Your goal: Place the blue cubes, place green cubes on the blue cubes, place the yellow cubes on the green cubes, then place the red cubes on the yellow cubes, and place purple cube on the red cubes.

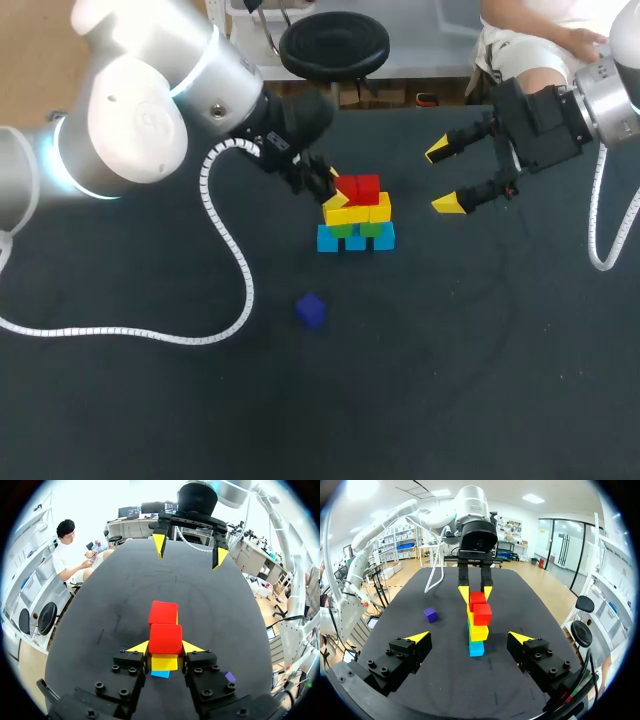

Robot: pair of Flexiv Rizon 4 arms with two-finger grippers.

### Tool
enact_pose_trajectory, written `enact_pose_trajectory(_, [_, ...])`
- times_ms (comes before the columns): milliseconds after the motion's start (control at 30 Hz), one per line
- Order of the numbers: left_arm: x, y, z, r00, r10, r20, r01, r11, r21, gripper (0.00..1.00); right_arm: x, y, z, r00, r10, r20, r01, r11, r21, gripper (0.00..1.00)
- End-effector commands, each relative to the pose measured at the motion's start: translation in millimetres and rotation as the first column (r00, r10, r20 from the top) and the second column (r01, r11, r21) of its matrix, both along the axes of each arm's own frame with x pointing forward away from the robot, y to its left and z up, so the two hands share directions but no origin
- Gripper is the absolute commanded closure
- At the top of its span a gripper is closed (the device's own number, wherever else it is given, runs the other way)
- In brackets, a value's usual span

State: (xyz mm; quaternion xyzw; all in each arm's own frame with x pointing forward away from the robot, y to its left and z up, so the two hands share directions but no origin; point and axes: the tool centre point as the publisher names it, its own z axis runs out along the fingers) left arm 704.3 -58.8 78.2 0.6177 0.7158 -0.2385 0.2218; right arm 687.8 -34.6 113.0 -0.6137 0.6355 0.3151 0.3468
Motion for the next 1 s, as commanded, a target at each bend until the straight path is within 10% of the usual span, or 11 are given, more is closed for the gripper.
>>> enact_pose_trajectory(33, [0.4,-0.2,-0.2,1.0,0.001,-0.003,-0.001,1.0,0.001,1.0,-0.8,-0.3,0.0,1.0,-0.001,0.002,0.001,1.0,0.001,0.0])
enact_pose_trajectory(1000, [-5.3,0.3,-0.9,1.0,0.01,-0.008,-0.01,1.0,0.005,1.0,-0.8,-0.3,0.0,1.0,-0.001,0.002,0.001,1.0,0.001,0.0])
